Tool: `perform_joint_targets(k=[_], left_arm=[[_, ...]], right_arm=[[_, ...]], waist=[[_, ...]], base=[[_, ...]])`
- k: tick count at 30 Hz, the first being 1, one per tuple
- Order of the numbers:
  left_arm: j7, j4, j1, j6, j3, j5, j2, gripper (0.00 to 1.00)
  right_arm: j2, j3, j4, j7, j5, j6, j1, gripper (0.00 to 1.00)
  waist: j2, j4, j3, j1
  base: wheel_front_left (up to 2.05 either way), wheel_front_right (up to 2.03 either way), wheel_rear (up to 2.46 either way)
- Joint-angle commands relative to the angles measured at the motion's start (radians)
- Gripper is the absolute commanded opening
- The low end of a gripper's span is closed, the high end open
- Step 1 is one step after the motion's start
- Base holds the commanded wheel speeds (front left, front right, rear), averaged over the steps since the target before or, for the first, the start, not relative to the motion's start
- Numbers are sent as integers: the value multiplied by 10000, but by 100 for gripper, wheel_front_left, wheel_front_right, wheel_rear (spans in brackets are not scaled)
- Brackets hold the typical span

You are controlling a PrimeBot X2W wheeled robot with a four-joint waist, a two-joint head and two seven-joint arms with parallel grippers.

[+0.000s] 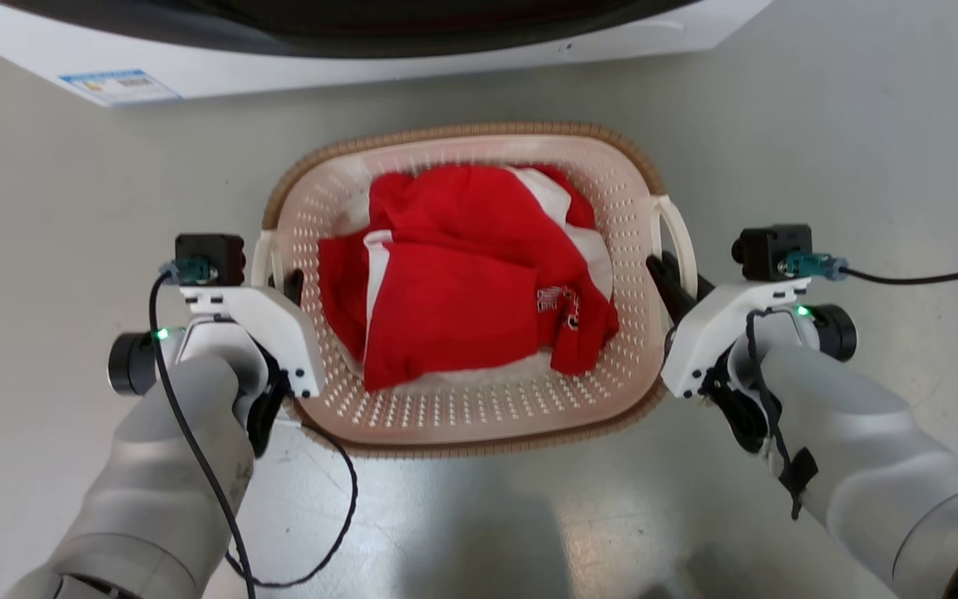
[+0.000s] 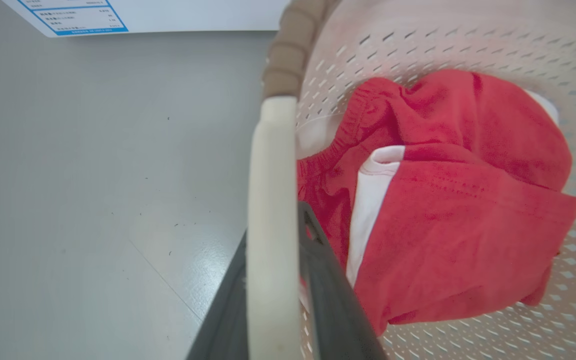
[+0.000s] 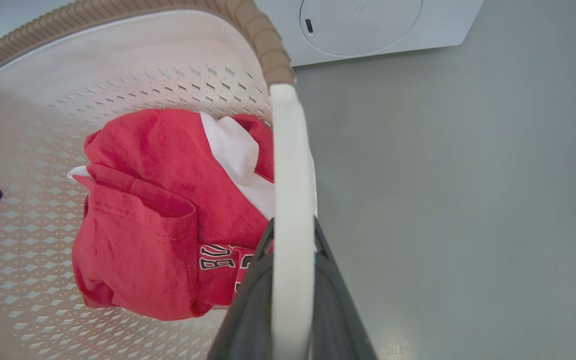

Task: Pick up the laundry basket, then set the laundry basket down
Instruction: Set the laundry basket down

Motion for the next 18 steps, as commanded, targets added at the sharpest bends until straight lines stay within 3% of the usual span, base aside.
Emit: perform_joint_targets(k=[1,18], left_arm=[[-203,-23,-327,110,143,158,396,0],[-701,-1,-1257,445,141,325,320,0]], right_arm=[[-6,-23,-9,-192,-123,77,97,0],[-58,-1942,-451,-226,-1931,77,-336,0]], waist=[[0,44,349,-1],[0,263,1806,-1]], base=[[0,0,0],[0,0,0]])
